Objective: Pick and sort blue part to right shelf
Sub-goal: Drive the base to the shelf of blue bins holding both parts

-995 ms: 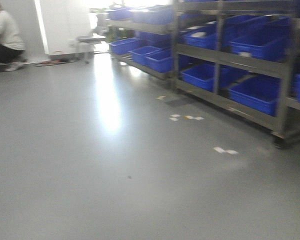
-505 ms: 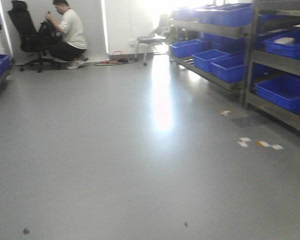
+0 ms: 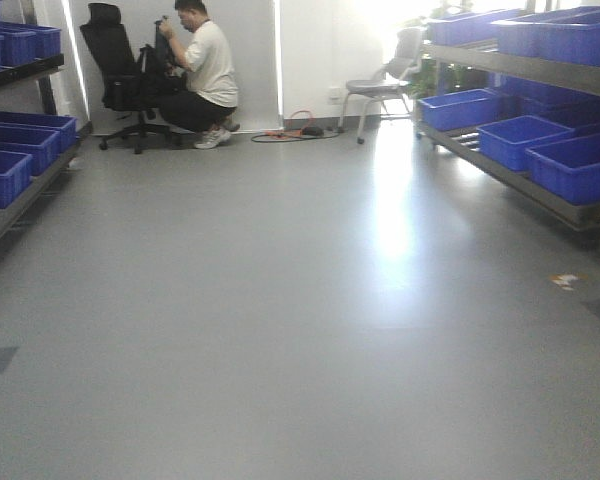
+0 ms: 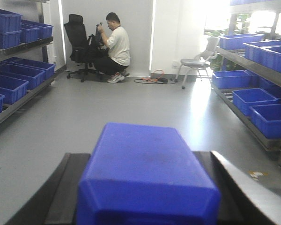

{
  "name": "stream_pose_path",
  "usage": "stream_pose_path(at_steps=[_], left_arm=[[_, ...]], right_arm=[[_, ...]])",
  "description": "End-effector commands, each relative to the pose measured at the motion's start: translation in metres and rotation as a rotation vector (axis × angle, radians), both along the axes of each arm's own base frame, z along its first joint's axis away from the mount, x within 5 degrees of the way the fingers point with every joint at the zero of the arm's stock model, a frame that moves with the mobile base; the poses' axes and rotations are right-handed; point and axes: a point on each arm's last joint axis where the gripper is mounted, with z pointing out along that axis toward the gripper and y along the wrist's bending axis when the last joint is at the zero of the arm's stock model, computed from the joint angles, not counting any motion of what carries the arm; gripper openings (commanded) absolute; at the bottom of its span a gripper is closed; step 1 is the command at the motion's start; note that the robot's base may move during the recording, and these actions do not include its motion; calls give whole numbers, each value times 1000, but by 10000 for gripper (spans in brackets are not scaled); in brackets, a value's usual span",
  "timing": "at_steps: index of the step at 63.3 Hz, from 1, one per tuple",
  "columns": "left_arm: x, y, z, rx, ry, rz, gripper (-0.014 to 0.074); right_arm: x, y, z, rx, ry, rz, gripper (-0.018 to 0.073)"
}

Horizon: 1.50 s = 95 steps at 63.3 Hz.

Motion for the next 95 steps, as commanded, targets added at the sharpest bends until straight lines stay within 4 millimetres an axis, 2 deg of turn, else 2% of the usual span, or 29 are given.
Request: stream_pose_path(at_steps=[1, 95], left_arm=[[-1, 0, 16, -26, -97, -8, 388], [-1, -1, 16, -26, -97, -10, 388]], right_arm=[[-7, -1, 16, 1, -125, 3, 236], [-7, -1, 16, 1, -125, 3, 236]])
